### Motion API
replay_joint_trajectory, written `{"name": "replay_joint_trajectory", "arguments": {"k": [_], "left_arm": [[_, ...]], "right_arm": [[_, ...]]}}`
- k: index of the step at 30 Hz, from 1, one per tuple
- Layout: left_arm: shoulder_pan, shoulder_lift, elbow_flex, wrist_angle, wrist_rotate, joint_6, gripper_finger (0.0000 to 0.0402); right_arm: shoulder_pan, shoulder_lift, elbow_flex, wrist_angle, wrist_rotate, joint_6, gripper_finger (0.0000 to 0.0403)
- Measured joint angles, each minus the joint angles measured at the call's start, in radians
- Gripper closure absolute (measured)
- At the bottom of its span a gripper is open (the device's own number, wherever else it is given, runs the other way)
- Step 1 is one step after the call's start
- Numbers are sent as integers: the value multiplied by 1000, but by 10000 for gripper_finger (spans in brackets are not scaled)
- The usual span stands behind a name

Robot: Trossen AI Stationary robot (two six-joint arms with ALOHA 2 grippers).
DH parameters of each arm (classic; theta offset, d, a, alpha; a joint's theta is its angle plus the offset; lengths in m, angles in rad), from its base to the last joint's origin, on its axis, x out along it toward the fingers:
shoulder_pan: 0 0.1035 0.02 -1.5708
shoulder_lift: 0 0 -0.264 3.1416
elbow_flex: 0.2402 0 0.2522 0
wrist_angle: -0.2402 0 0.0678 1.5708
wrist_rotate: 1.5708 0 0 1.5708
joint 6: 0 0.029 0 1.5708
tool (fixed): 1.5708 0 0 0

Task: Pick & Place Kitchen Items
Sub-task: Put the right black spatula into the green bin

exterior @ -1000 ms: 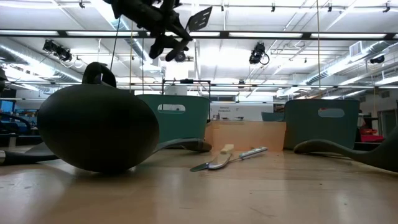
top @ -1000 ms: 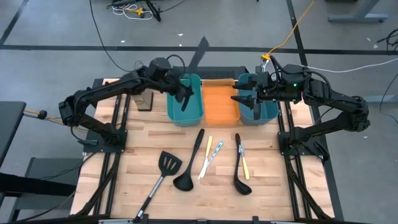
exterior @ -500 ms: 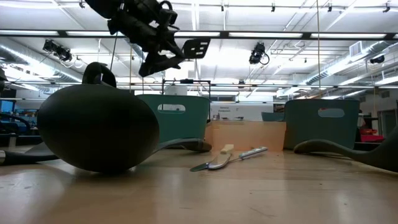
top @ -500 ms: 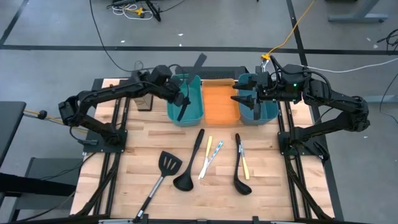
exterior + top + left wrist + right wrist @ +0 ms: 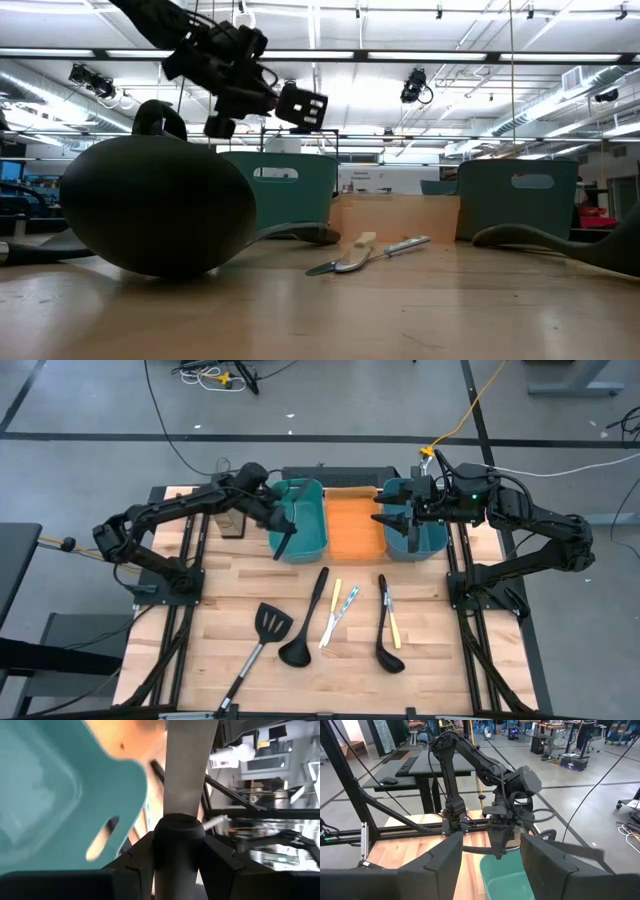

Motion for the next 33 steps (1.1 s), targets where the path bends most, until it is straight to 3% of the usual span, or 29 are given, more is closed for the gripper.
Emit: {"name": "replay_joint_trajectory", "arguments": {"k": [11, 33], "left_arm": [[9, 0, -84, -6, 165, -79, 264], [10, 0, -118, -3, 96, -124, 253]], "right_arm": [[0, 0, 0, 0, 0, 0, 197], [0, 0, 0, 0, 0, -10, 197]]}}
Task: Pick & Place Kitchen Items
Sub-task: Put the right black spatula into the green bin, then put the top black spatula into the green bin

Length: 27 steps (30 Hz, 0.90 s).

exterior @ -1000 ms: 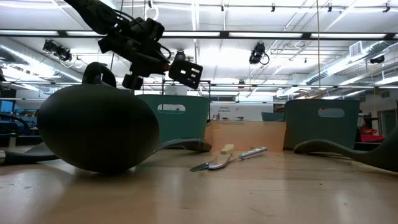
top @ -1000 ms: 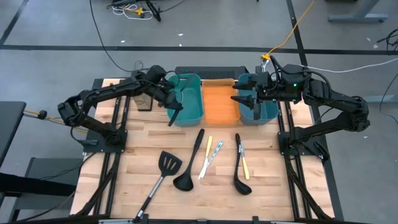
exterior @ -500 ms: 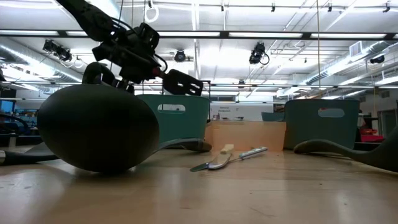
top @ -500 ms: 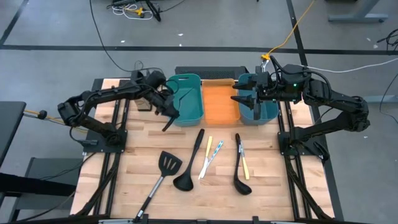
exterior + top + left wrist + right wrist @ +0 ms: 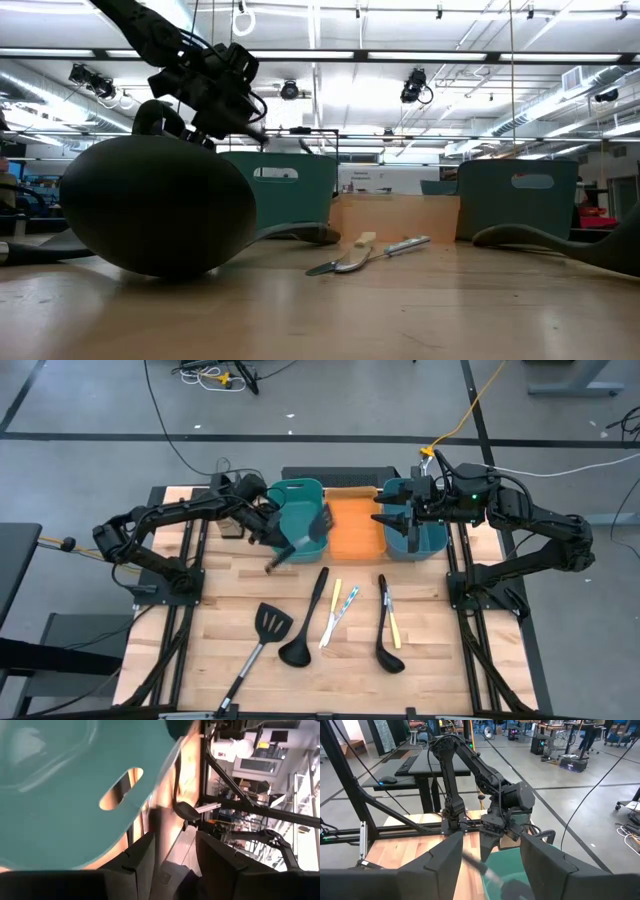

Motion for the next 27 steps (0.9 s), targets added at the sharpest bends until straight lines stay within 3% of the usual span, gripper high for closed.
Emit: {"name": "replay_joint_trajectory", "arguments": {"k": [16, 27], "left_arm": [[21, 0, 0, 46, -21, -8, 252], [58, -44, 1, 413, 39, -179, 252]], "right_arm": [[0, 0, 0, 0, 0, -8, 197], [0, 0, 0, 0, 0, -9, 197]]}}
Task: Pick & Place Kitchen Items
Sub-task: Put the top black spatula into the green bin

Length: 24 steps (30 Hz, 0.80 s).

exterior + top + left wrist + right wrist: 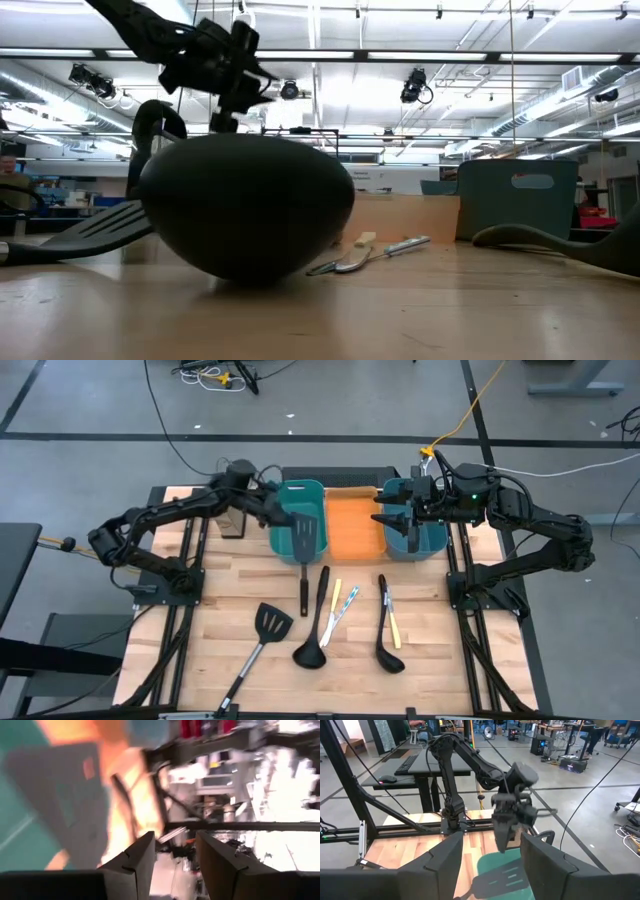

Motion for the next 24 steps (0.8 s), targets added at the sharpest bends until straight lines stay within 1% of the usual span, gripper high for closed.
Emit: {"name": "replay_joint_trajectory", "arguments": {"k": [6, 10, 14, 17, 21, 24], "left_arm": [[5, -57, 0, 222, 9, -117, 252], [2, -111, 1, 260, -24, -141, 255], [1, -150, 1, 263, -59, -113, 267], [1, -162, 1, 267, -78, -61, 279], [1, -162, 1, 322, -70, 42, 292], [-2, -162, 1, 355, -68, 61, 296]], "right_arm": [[0, 0, 0, 0, 0, 0, 197], [0, 0, 0, 0, 0, 0, 197], [0, 0, 0, 0, 0, 0, 197], [0, 0, 0, 0, 0, 0, 197], [0, 0, 0, 0, 0, 1, 197], [0, 0, 0, 0, 0, 1, 197]]}}
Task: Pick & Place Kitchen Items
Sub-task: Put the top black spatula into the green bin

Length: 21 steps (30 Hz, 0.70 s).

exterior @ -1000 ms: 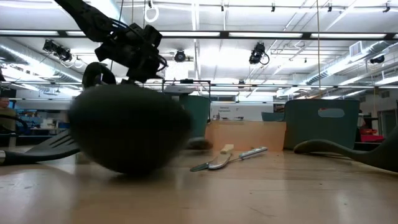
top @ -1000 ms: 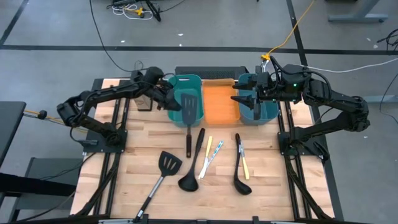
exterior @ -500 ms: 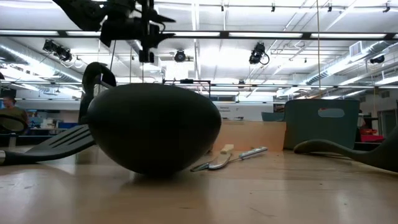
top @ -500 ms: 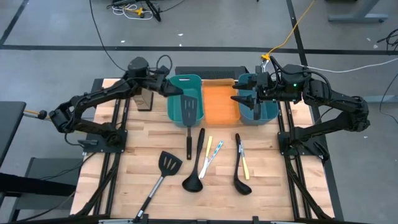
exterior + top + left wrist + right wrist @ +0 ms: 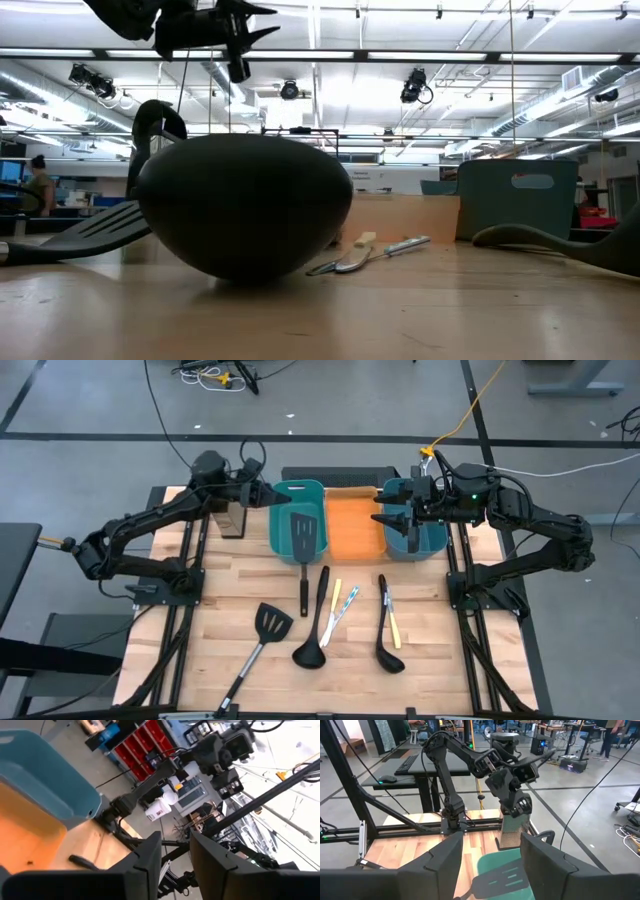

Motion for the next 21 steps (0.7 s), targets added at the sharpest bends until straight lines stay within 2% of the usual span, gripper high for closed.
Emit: {"name": "replay_joint_trajectory", "arguments": {"k": [6, 14, 18, 21], "left_arm": [[-7, 0, 0, 14, -14, 20, 283], [-10, 0, 0, 19, -49, 87, 200], [-15, 0, 27, 13, -64, 136, 166], [-26, 0, 63, -17, -99, 177, 156]], "right_arm": [[0, 0, 0, 0, 0, 12, 197], [-28, -35, 0, -6, -1, 54, 206], [-67, -44, 0, -25, -63, 80, 229], [-102, -47, 0, -31, -117, 80, 247]]}}
